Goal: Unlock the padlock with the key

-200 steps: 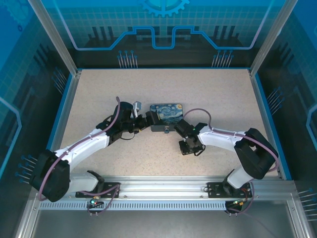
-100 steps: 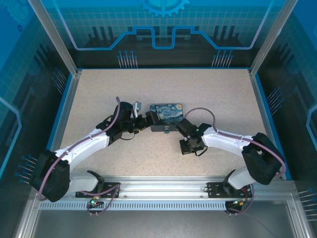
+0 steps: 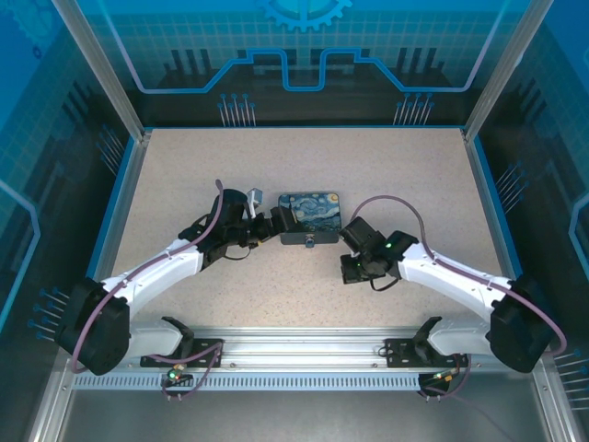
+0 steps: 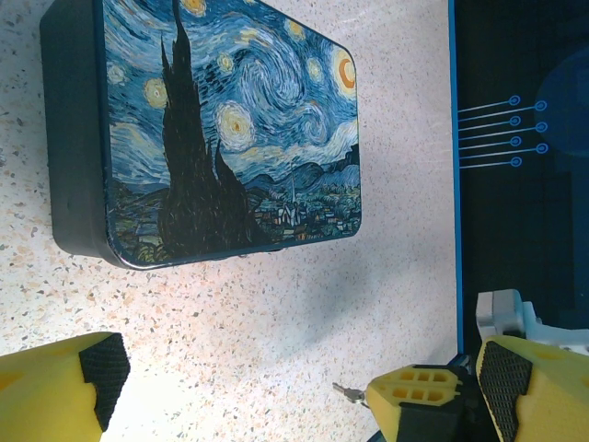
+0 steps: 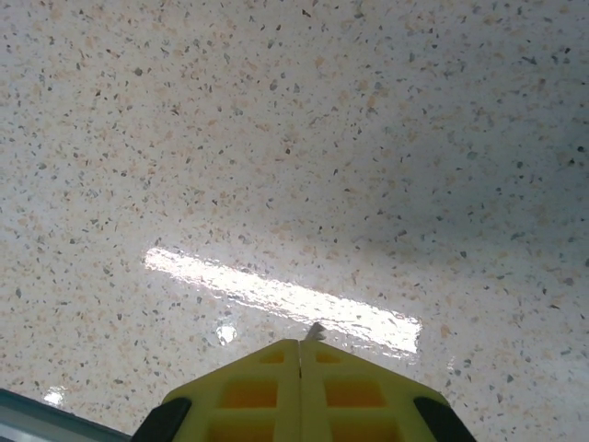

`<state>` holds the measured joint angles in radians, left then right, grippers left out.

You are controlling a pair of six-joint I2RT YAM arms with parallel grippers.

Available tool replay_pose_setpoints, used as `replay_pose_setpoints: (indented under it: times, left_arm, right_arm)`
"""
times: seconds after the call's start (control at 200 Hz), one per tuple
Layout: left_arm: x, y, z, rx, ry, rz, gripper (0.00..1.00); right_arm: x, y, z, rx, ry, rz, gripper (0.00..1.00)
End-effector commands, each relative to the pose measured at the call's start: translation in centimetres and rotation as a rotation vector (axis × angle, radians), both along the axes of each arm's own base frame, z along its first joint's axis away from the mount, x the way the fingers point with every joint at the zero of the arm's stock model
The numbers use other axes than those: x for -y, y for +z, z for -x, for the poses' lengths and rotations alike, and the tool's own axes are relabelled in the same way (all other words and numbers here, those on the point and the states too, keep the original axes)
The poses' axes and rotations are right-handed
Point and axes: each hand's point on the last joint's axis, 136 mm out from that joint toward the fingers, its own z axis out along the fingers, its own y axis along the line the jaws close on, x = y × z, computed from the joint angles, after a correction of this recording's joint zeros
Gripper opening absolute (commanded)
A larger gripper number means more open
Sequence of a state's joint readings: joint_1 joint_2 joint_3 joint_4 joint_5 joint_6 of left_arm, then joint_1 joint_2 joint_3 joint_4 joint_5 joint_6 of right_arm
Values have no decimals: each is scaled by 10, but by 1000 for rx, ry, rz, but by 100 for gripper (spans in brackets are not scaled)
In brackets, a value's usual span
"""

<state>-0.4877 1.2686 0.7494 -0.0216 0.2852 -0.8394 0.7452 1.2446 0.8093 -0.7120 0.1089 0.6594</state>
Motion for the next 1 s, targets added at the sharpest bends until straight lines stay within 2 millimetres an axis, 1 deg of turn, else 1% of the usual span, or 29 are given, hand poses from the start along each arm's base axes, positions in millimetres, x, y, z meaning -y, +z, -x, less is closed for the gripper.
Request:
replay_pose_setpoints:
  times: [0.0, 0.07, 0.15, 0.19, 0.235, 0.27, 0.305, 0.335, 0.345, 0.36, 0.38, 0.45, 0.56, 0.59, 0.6, 0.625, 0.8, 0.875, 0.995]
  left_arm:
    - [4, 13, 3, 16, -17, 23, 99]
    - [4, 15, 4, 18, -17, 25, 99]
    - [4, 17, 4, 22, -18, 25, 99]
    - [3, 17, 4, 20, -15, 23, 99]
    - [3, 18, 5, 23, -16, 23, 99]
    - [3, 18, 5, 24, -16, 23, 99]
    - [3, 18, 4, 25, -14, 20, 99]
    - [2, 18, 4, 24, -13, 19, 99]
    - [2, 18, 4, 24, -14, 20, 99]
    - [2, 18, 4, 24, -13, 19, 99]
    - [2, 19, 4, 26, -13, 21, 99]
    - [3, 19, 3, 25, -13, 20, 99]
    - [4, 18, 2, 23, -14, 21, 99]
    - [4, 18, 2, 23, -14, 21, 99]
    - [4, 18, 2, 24, -14, 21, 99]
    - [4, 18, 1, 24, -13, 23, 99]
    - [6, 16, 1, 16, -17, 22, 99]
    - [6, 15, 1, 15, -17, 20, 99]
    - [6, 12, 0, 10, -15, 20, 99]
  right_arm:
    - [17, -9, 14, -48, -26, 48, 0]
    - [19, -13, 15, -55, -27, 56, 0]
    - [14, -19, 9, -55, -27, 50, 0]
    - [9, -22, 3, -57, -26, 43, 11]
    - [2, -24, -5, -58, -25, 44, 29]
    - [-3, -25, -12, -55, -17, 50, 40]
    - [-5, -24, -19, -49, -20, 64, 49]
    - [-5, -25, -21, -49, -18, 80, 52]
    - [-5, -26, -21, -51, -16, 85, 52]
    - [-10, -19, -27, -33, -16, 73, 53]
    - [-11, -18, -30, -28, -19, 74, 53]
    - [-12, -18, -32, -25, -18, 76, 54]
    - [-4, -27, -25, -46, -31, 101, 54]
    - [-4, -26, -25, -42, -39, 98, 54]
    - [2, -32, -21, -55, -43, 113, 54]
    - [5, -36, -17, -62, -47, 121, 54]
    - [23, -50, -6, -77, -69, 172, 51]
    - [22, -51, -3, -81, -70, 158, 50]
    - [16, -49, -3, -82, -78, 120, 51]
